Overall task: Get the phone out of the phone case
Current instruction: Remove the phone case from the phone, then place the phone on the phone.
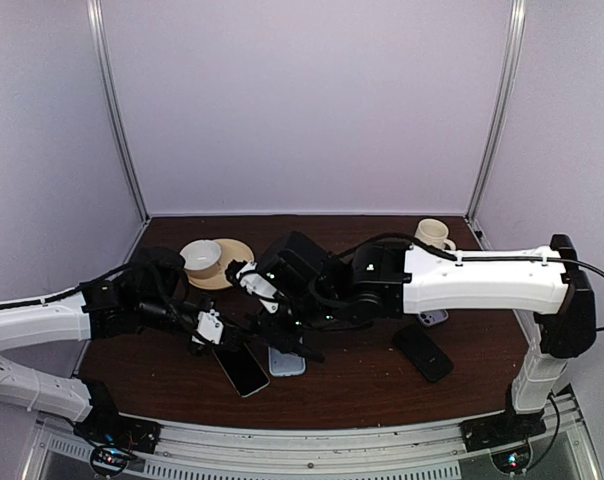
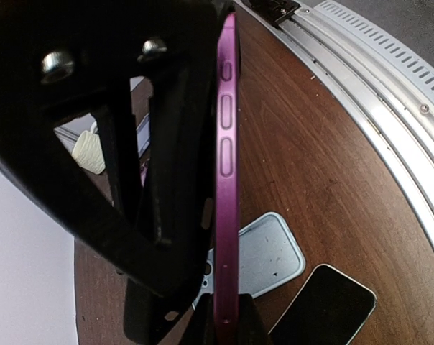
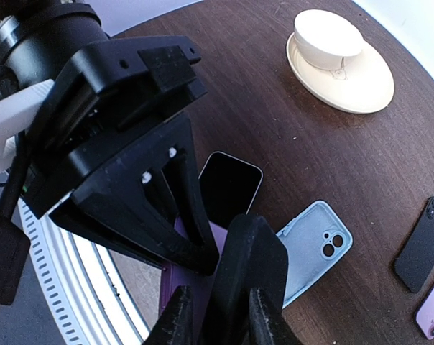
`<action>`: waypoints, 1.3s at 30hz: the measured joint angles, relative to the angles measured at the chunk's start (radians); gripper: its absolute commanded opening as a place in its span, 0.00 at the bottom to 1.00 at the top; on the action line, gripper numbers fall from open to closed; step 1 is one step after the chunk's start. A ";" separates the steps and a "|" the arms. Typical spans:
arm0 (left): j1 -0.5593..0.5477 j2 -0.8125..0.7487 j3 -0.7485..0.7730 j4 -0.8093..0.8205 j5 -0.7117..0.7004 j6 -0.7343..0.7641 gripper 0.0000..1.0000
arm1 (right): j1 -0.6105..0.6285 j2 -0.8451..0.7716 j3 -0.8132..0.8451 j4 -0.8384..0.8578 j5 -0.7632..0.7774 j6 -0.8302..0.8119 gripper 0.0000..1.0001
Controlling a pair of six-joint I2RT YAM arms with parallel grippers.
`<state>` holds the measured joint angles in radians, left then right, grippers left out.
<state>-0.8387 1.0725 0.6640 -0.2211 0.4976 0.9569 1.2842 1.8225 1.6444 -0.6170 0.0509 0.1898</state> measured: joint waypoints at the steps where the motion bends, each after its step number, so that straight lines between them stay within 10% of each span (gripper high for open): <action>1: 0.000 0.000 0.000 0.002 -0.006 0.000 0.00 | -0.001 0.000 -0.002 0.000 0.001 0.003 0.20; 21: -0.007 -0.010 0.000 0.011 -0.050 0.021 0.00 | -0.074 -0.159 -0.223 -0.086 0.123 0.040 0.20; 31: -0.007 -0.002 0.000 0.010 -0.055 0.016 0.00 | -0.158 -0.429 -0.474 -0.025 0.165 0.039 0.72; 39: -0.008 0.157 0.134 -0.080 0.057 -0.121 0.00 | -0.157 -0.686 -0.650 0.096 0.084 -0.084 0.88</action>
<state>-0.8463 1.2293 0.7975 -0.3008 0.5549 0.8364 1.1271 1.1370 0.9943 -0.5213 0.1352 0.1055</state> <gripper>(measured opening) 0.068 0.826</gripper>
